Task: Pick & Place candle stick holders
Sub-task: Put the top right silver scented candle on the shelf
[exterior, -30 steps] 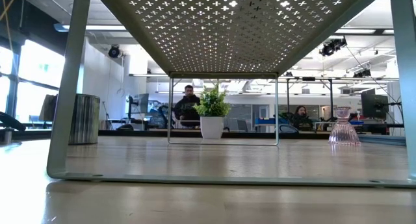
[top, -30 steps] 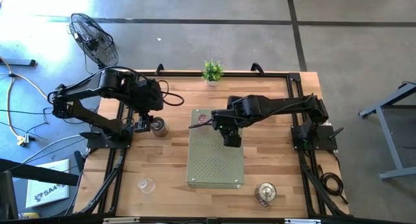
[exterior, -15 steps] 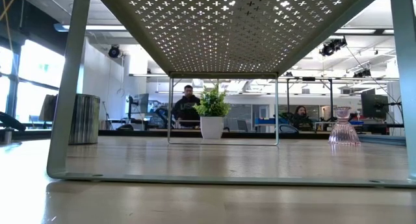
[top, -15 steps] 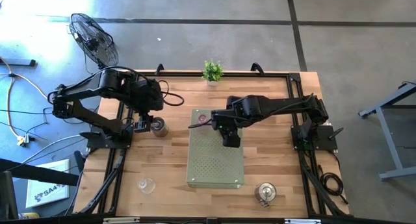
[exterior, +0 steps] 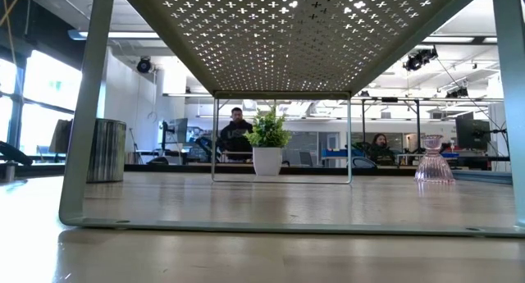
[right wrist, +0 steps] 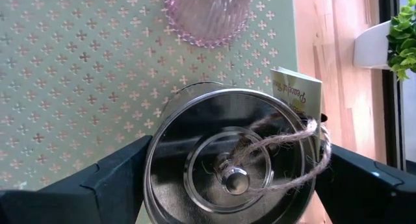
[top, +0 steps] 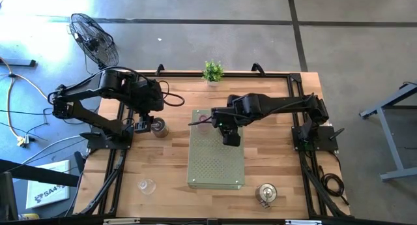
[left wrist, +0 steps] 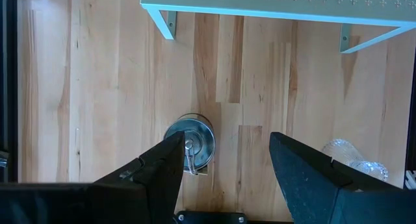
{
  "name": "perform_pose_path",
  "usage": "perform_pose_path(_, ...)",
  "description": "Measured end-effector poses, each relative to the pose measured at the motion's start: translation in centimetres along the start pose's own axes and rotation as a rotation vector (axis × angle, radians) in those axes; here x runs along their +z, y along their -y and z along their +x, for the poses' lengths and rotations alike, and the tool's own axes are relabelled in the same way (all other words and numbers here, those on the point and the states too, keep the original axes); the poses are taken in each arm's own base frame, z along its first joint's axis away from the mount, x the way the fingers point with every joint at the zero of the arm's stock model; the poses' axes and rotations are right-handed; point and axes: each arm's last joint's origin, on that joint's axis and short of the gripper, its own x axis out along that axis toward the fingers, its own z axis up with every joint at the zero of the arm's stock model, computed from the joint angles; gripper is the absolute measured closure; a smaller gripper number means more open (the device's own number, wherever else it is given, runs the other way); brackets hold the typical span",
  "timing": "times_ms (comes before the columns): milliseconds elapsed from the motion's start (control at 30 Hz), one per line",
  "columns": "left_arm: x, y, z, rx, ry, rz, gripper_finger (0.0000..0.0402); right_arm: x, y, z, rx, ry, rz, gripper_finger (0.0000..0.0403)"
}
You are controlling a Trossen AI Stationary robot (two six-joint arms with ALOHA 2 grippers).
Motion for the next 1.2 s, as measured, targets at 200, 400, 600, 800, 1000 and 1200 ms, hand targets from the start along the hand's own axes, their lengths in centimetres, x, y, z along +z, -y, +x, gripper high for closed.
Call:
perform_pose_path(200, 0.0, 0.0, 0.0, 0.0, 0.0, 0.0, 0.0181, 0.1, 0.0, 0.0, -0.014, 0.011, -0.006, 0.0042)
perform_pose_path(400, 0.0, 0.0, 0.0, 0.0, 0.0, 0.0, 0.0181, 0.3, -0.1, 0.0, 0.023, 0.031, -0.016, 0.0042)
perform_pose_path(600, 0.0, 0.0, 0.0, 0.0, 0.0, 0.0, 0.0181, 0.6, 0.3, 0.5, 0.044, 0.021, 0.0, 0.0042)
perform_pose_path(800, 0.0, 0.0, 0.0, 0.0, 0.0, 0.0, 0.0181, 0.8, 0.3, 1.5, 0.075, -0.023, -0.025, 0.0013)
perform_pose_path(1000, 0.0, 0.0, 0.0, 0.0, 0.0, 0.001, 0.0181, 0.8, 0.4, 1.7, 0.071, -0.027, -0.035, 0.0006)
perform_pose_path(1200, 0.0, 0.0, 0.0, 0.0, 0.0, 0.0, 0.0181, 0.9, 0.5, 1.7, 0.06, -0.021, -0.058, 0.0003)
